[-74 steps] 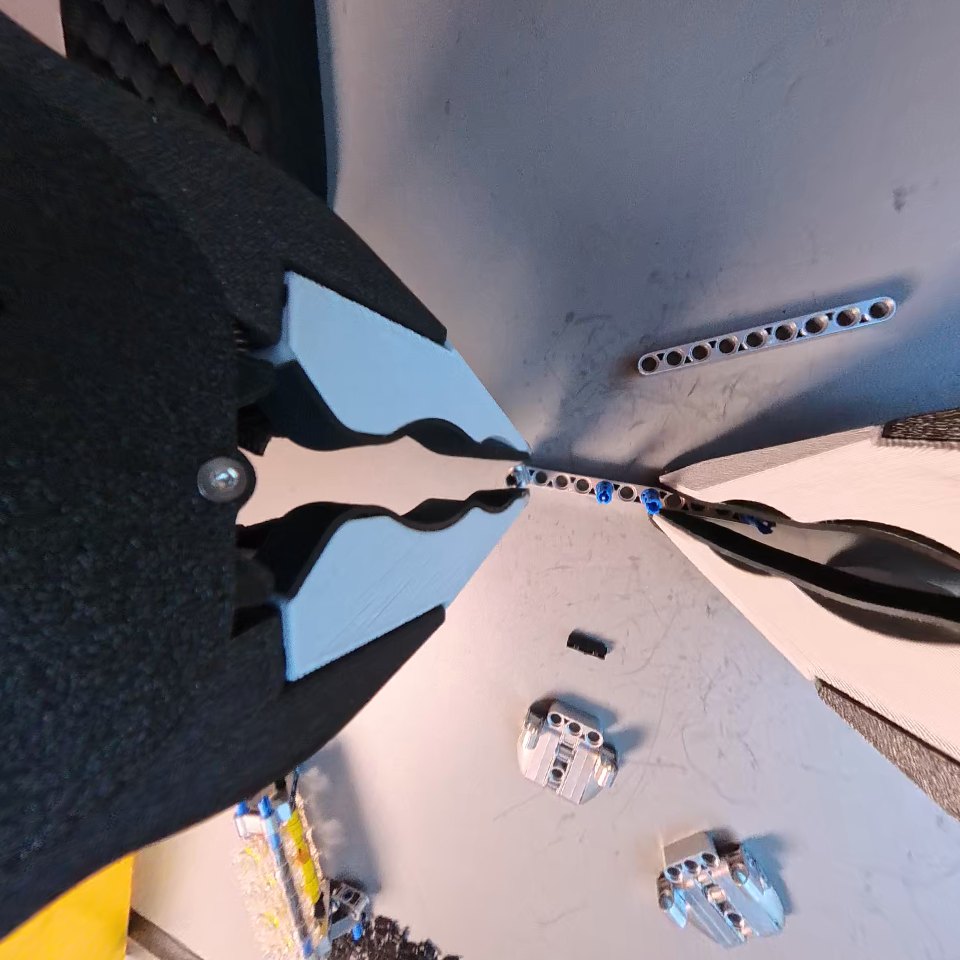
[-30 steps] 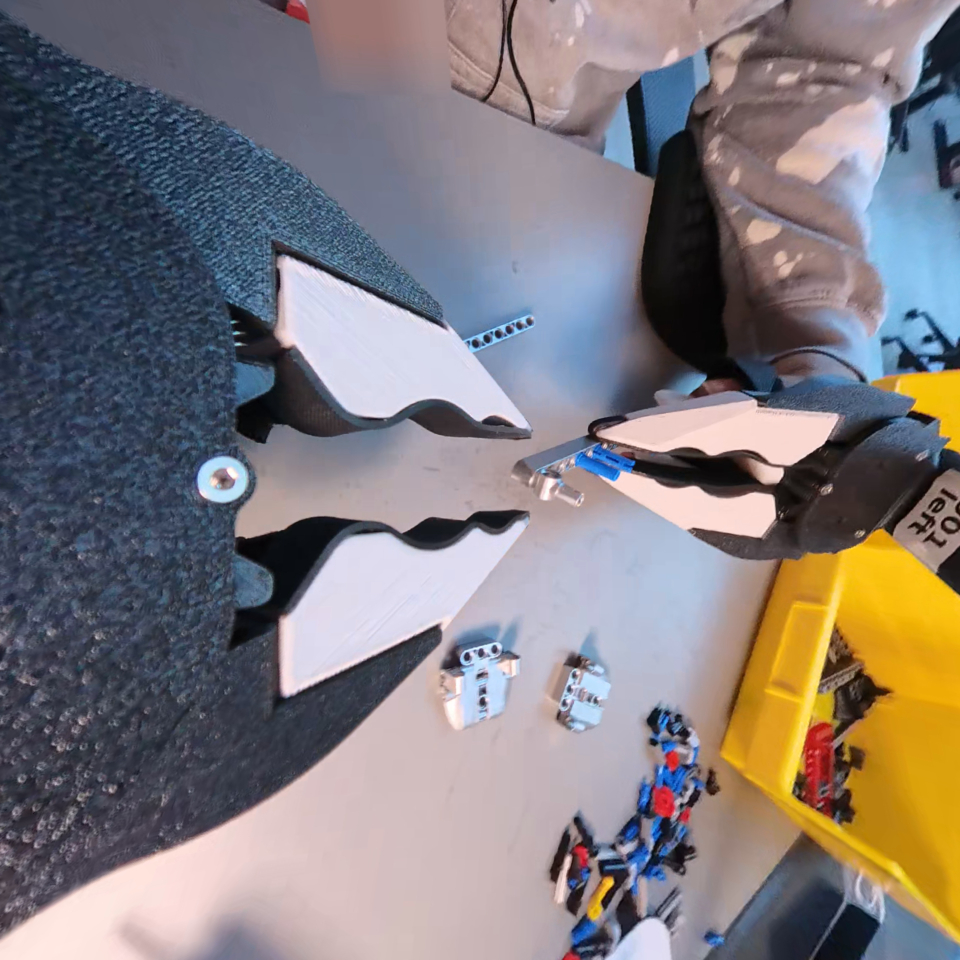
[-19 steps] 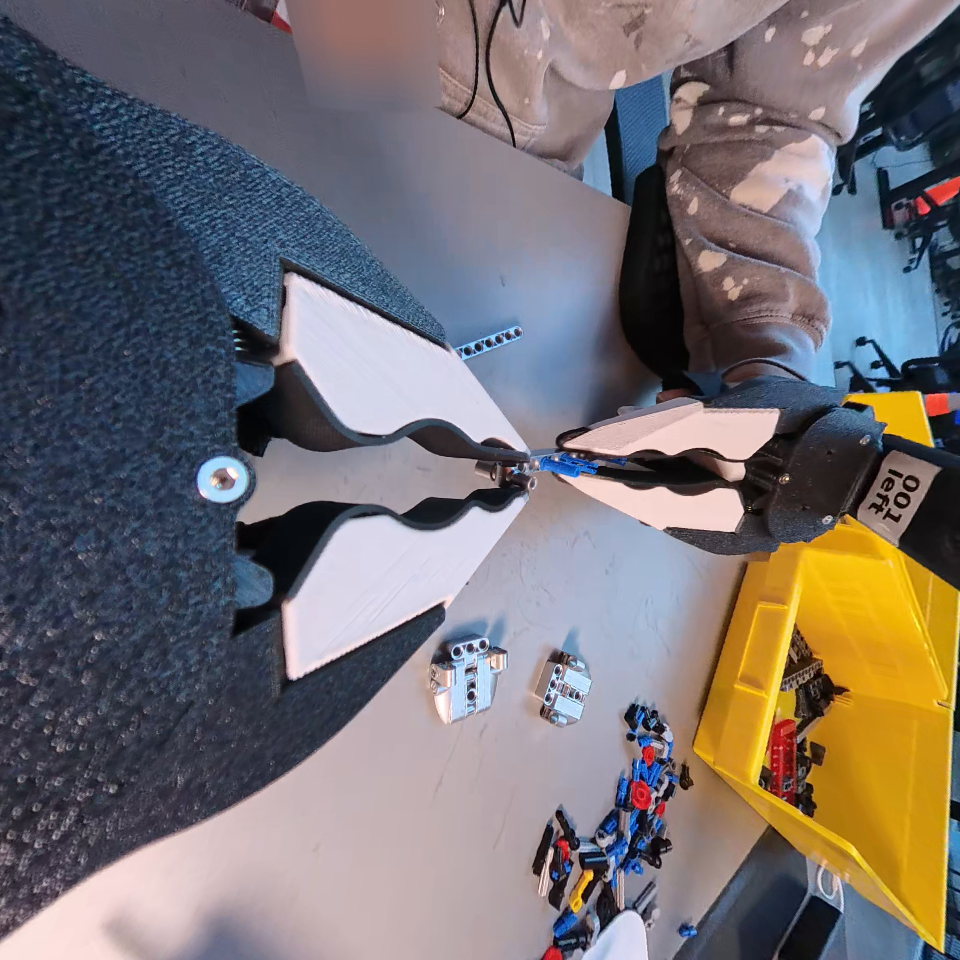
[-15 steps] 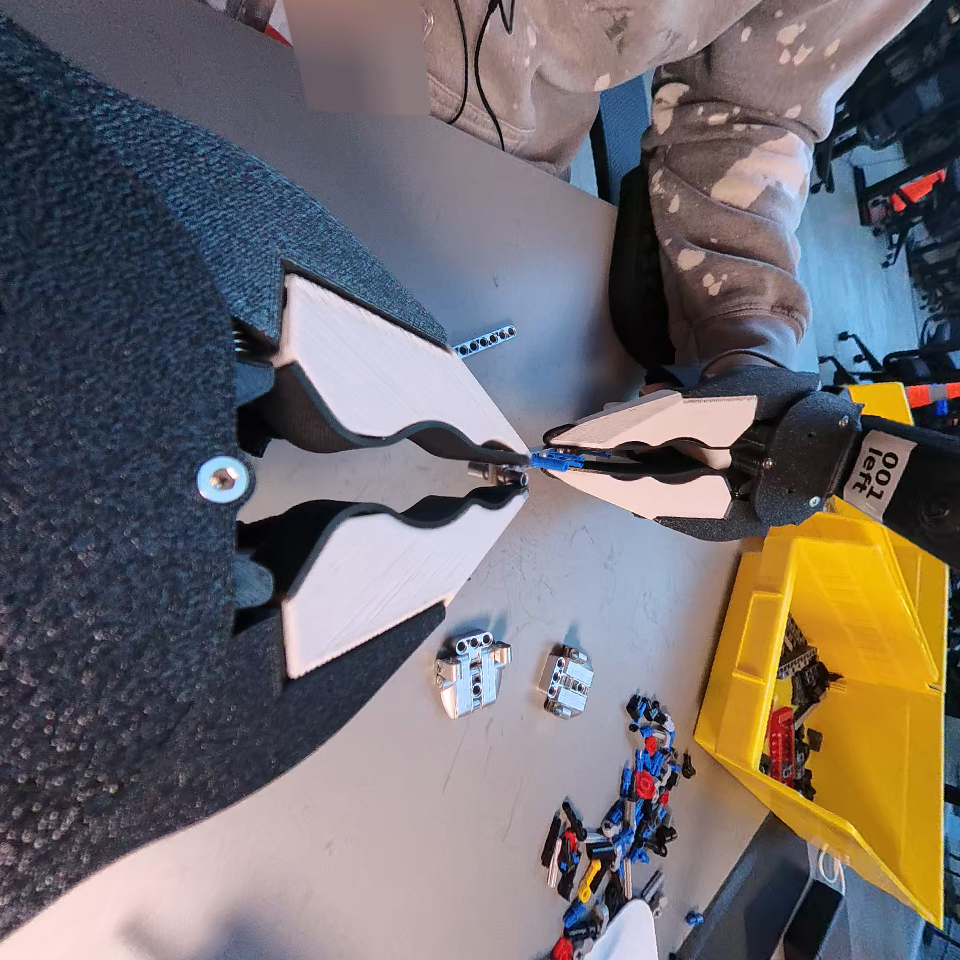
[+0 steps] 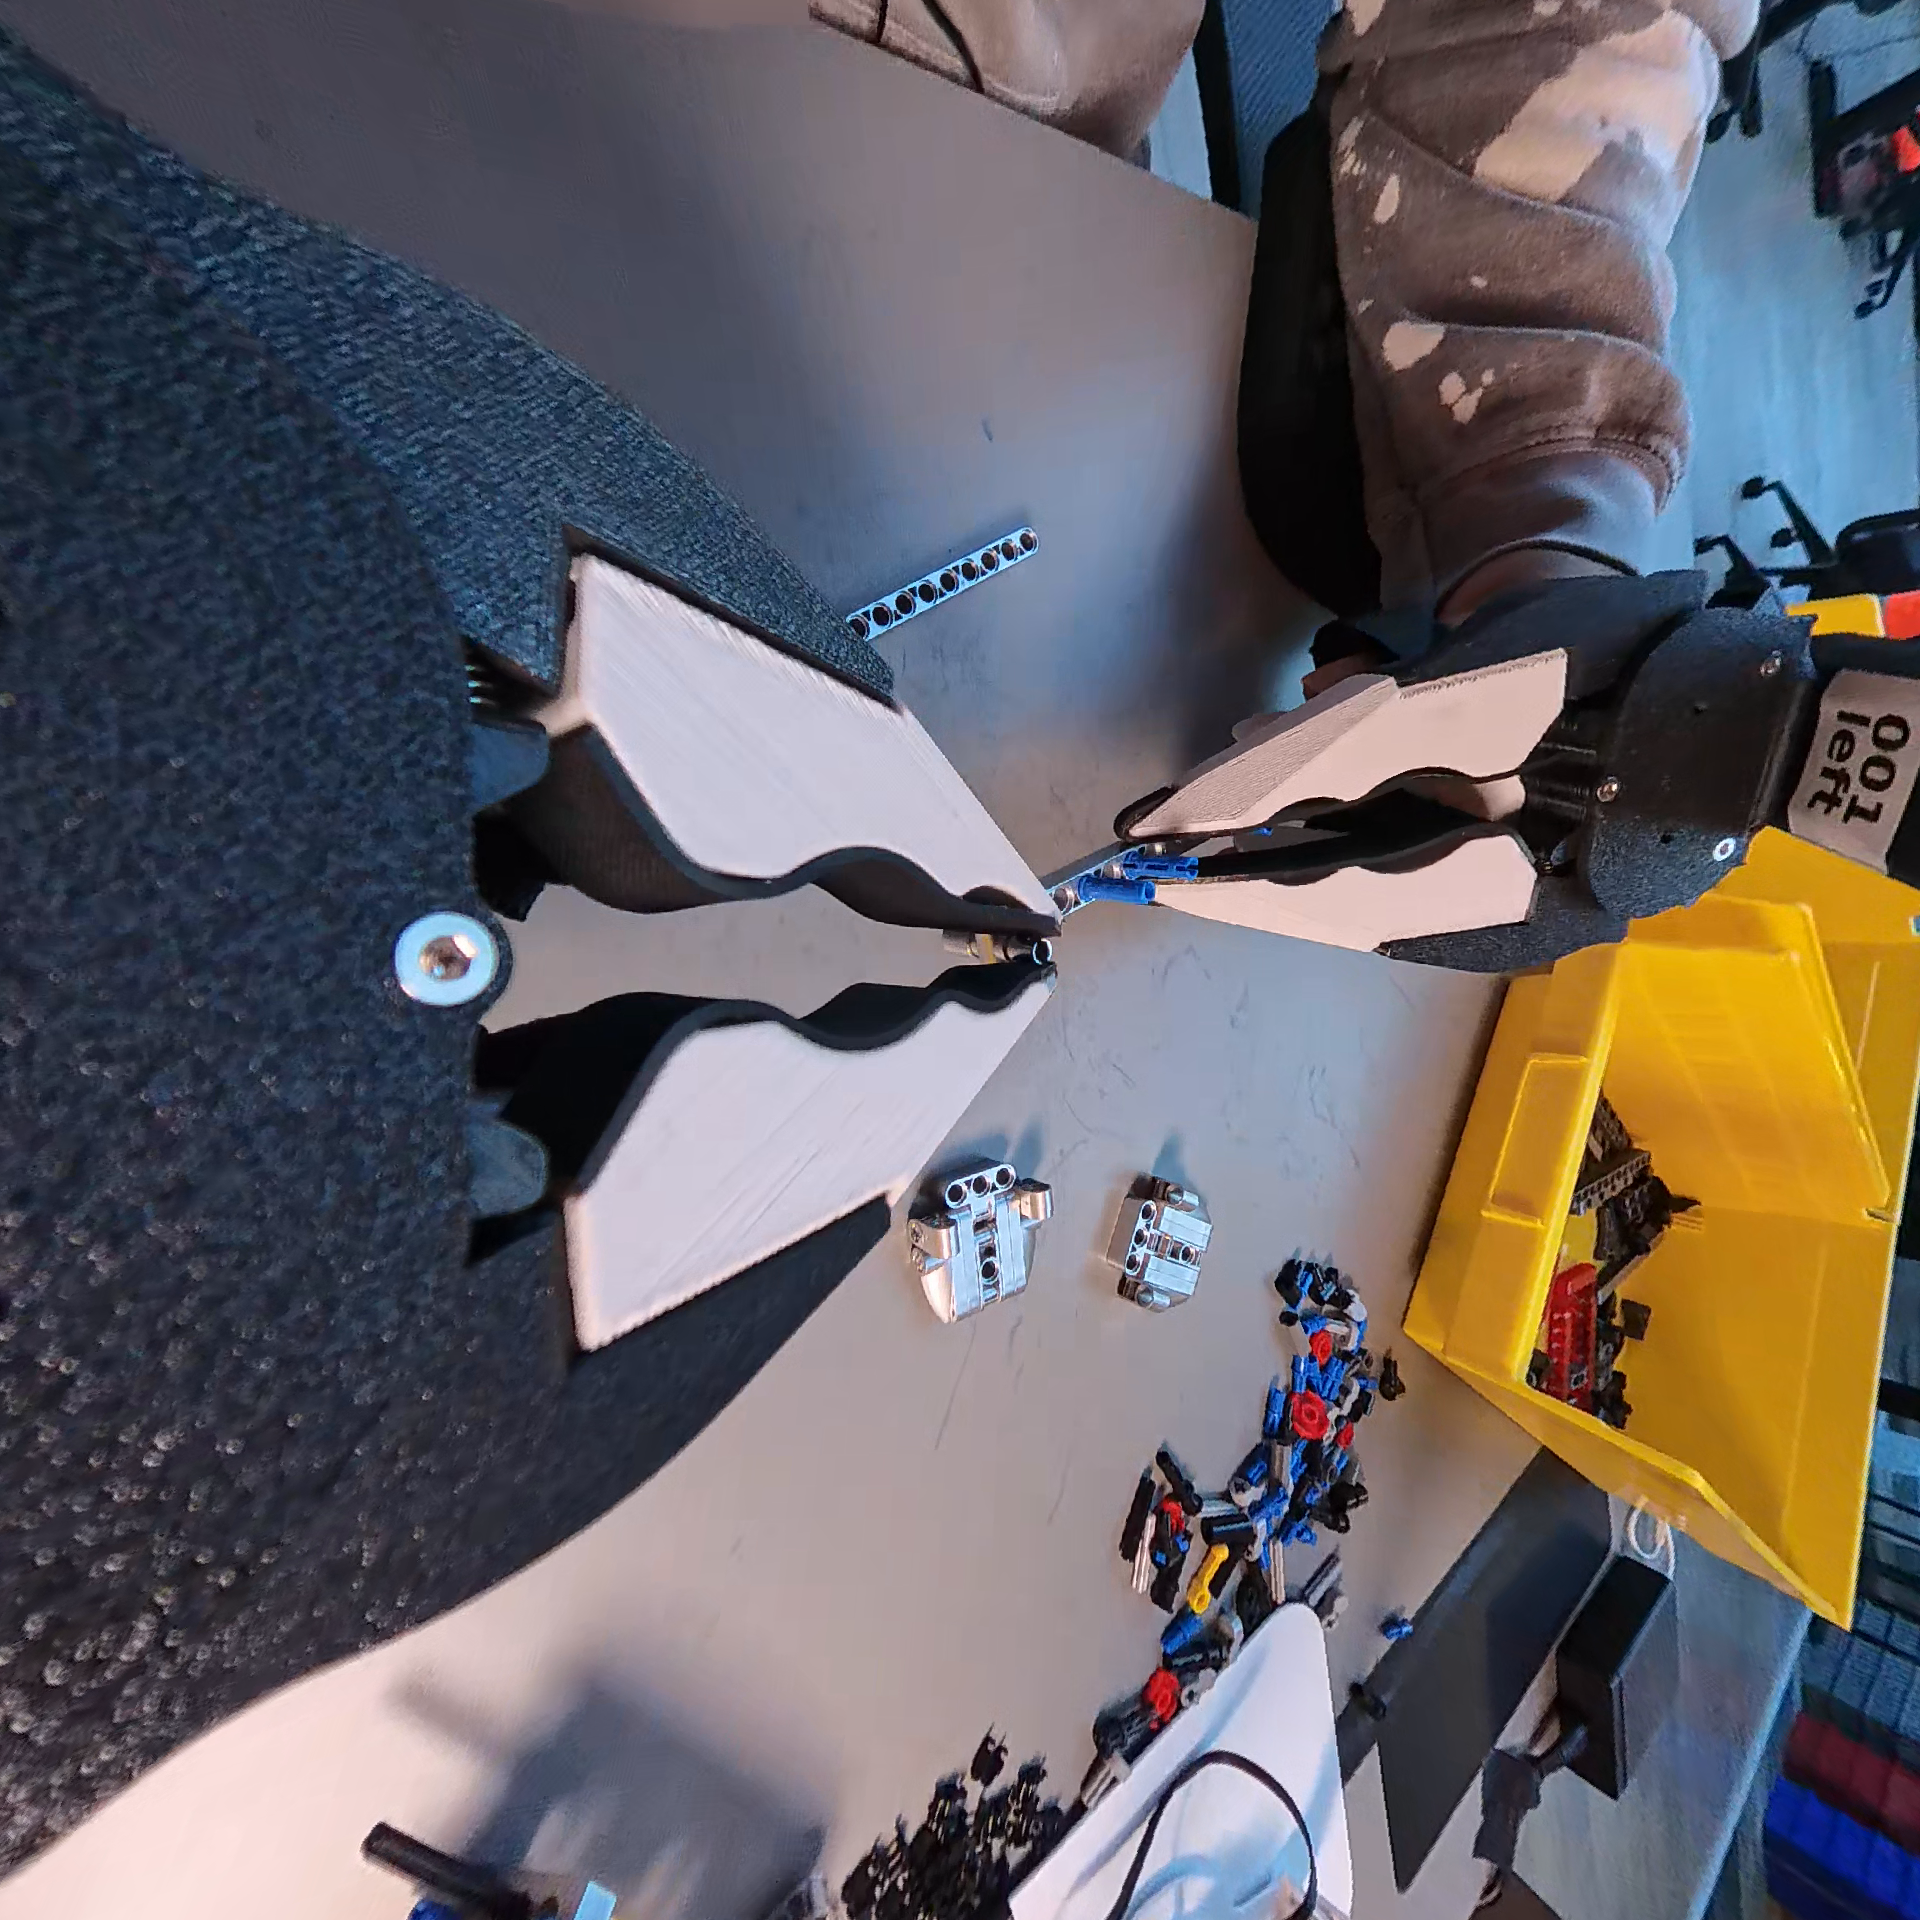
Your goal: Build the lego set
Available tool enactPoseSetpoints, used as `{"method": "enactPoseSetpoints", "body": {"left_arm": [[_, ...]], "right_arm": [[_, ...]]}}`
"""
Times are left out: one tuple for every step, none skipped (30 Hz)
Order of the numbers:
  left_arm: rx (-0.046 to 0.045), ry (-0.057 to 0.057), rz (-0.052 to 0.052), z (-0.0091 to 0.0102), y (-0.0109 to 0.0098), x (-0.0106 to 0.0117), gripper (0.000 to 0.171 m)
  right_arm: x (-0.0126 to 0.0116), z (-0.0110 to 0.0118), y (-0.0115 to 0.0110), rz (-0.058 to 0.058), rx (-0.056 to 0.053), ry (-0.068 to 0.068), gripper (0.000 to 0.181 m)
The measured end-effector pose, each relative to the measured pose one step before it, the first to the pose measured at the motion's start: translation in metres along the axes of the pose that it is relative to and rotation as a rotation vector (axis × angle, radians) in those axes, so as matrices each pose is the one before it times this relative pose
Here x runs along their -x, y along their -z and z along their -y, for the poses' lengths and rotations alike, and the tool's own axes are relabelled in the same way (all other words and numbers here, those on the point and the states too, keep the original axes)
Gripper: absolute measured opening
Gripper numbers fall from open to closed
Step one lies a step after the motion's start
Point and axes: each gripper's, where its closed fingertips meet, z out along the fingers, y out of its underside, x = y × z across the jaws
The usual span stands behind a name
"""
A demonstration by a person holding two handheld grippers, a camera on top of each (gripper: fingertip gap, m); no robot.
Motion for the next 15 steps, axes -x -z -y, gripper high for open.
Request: {"method": "enactPoseSetpoints", "body": {"left_arm": [[0.00337,-0.0076,0.0031,-0.00044,-0.00026,-0.00014,0.005],[0.00199,-0.0042,0.0006,-0.00035,-0.0004,-0.0004,0.005],[-0.00376,-0.001,0.002,0.00064,-0.00021,0.00002,0.005],[-0.00539,0.0018,-0.0013,0.00057,0.00009,-0.00011,0.005],[-0.0043,0.0047,-0.0027,0.00032,0.00014,0.00025,0.005],[-0.00383,0.0075,-0.0035,0.00001,0.00006,0.00046,0.005],[-0.003,0.0075,-0.0025,-0.00014,-0.00021,0.00067,0.005],[-0.00233,0.0064,-0.0002,-0.0001,-0.00058,0.0008,0.005],[0.00027,0.0049,-0.0001,-0.00036,-0.0006,0.00056,0.005],[0.0009,0.003,0.0002,-0.00033,-0.00058,0.00033,0.005],[0.00188,0.0016,0.0048,-0.00044,-0.00058,0.00071,0.005],[0.00927,-0.002,0.0094,-0.00165,-0.00055,0.00136,0.005],[0.01344,-0.0071,0.0111,-0.00238,-0.00049,0.00144,0.005],[0.01254,-0.0095,0.012,-0.00228,-0.00066,0.00136,0.005],[0.01054,-0.0111,0.0061,-0.00178,-0.0007,0.00029,0.005]], "right_arm": [[0.00039,-0.00094,-0.00006,-0.0001,0.0049,0.0035,0.003],[0.00003,-0.0006,0.00004,-0.0021,0.0034,0.0037,0.003],[-0.00108,-0.00056,0.00005,-0.0101,0.0031,0.0024,0.003],[-0.00075,-0.00096,-0.00018,-0.0066,0.0057,0.0026,0.003],[-0.00034,-0.00087,-0.00024,-0.0029,0.0051,0.001,0.004],[-0.00028,-0.00003,-0.00027,-0.0018,0.0003,-0.0012,0.004],[-0.00076,-0.00024,-0.00021,-0.0045,0.002,-0.0016,0.004],[-0.00141,-0.00038,-0.00031,-0.0083,0.0026,-0.0035,0.004],[-0.00101,-0.0003,-0.0002,-0.0065,0.0015,-0.0013,0.004],[-0.00044,0.00033,0.00028,-0.0039,-0.0022,0.0004,0.004],[-0.0009,0.00089,0.00093,-0.0054,-0.007,-0.0002,0.005],[-0.00127,0.00211,0.00211,-0.0054,-0.016,-0.0019,0.009],[-0.00122,0.00225,0.0028,0.0002,-0.0186,-0.002,0.017],[-0.00128,0.00091,0.00284,0.0027,-0.011,-0.0007,0.023],[0.00032,-0.00182,0.00197,0.012,0.0052,0.0004,0.026]]}}
